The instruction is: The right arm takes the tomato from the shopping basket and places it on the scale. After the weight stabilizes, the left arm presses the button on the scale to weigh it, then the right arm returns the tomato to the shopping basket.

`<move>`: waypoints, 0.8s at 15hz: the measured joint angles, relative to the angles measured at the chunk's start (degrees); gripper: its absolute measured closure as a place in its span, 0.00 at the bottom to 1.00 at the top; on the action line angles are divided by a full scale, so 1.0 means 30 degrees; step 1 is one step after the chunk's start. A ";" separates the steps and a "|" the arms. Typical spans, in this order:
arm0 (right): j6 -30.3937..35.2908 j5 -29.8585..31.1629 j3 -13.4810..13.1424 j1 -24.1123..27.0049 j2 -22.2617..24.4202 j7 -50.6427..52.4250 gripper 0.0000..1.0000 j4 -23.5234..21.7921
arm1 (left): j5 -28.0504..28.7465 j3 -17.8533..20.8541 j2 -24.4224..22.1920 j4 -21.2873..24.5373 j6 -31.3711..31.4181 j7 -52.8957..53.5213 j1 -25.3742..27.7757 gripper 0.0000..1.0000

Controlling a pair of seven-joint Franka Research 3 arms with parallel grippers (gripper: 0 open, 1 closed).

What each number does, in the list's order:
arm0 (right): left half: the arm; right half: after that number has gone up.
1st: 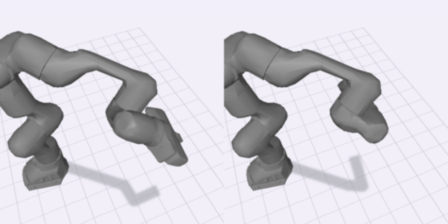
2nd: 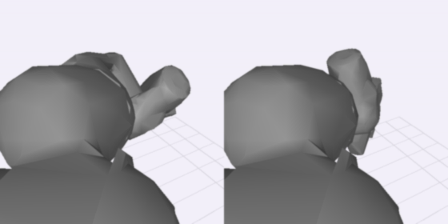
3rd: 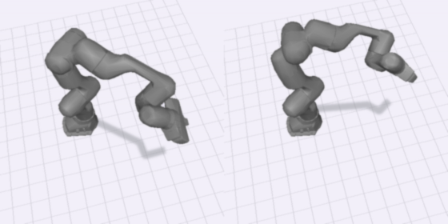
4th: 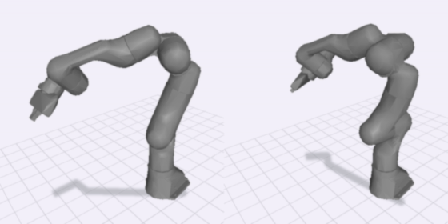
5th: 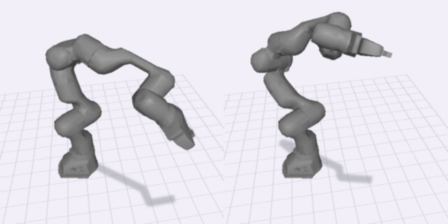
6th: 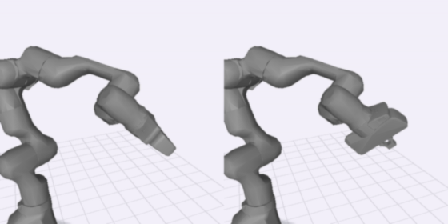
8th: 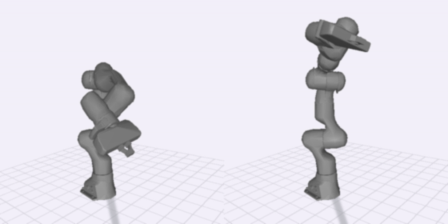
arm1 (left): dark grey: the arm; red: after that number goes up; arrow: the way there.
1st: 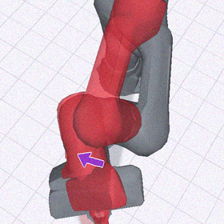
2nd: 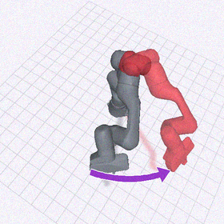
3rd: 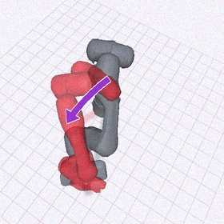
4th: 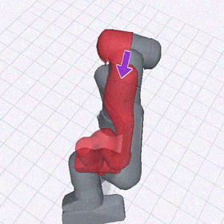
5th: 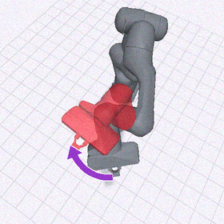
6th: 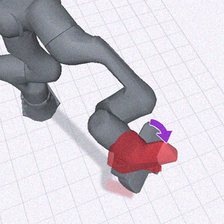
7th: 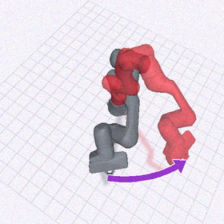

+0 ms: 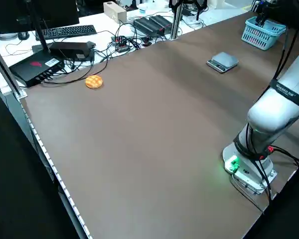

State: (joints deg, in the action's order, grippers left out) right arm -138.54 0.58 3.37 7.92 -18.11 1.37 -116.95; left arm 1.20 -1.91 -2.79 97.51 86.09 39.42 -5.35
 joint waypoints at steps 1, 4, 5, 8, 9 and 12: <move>-0.0145 0.0000 -0.0013 0.0022 -0.0172 -0.0001 0.07 0.0000 | 0.0115 -0.0186 0.0037 0.0000 0.0027 0.0684 0.0000 0.00; -0.0400 0.0000 -0.0029 0.0059 -0.0507 -0.0001 0.08 0.0004 | 0.0121 -0.0234 0.0101 0.0000 0.0066 0.3248 0.0175 0.00; -0.0562 0.0000 -0.0029 0.0062 -0.0631 -0.0001 0.08 0.0002 | 0.0121 -0.0232 0.0102 0.0000 0.0072 0.4830 0.0287 0.00; -0.0787 0.0000 -0.0036 0.0068 -0.0960 -0.0002 0.08 0.0006 | 0.0121 -0.0190 0.0128 -0.0001 0.0077 0.8284 0.0386 0.00; -0.0810 0.0000 -0.0040 0.0076 -0.1076 -0.0003 0.08 0.0005 | 0.0121 -0.0197 0.0155 -0.0001 0.0099 0.8698 0.0362 0.00; -0.1171 0.0000 -0.0069 0.0094 -0.1448 -0.0005 0.08 0.0011 | 0.0081 -0.0340 0.0496 0.0001 0.0702 0.9109 0.0188 0.00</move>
State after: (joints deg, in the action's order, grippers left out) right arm -142.05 0.58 3.16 8.20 -22.45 1.36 -116.92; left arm 1.44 -2.94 -1.30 97.51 88.20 66.74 -4.78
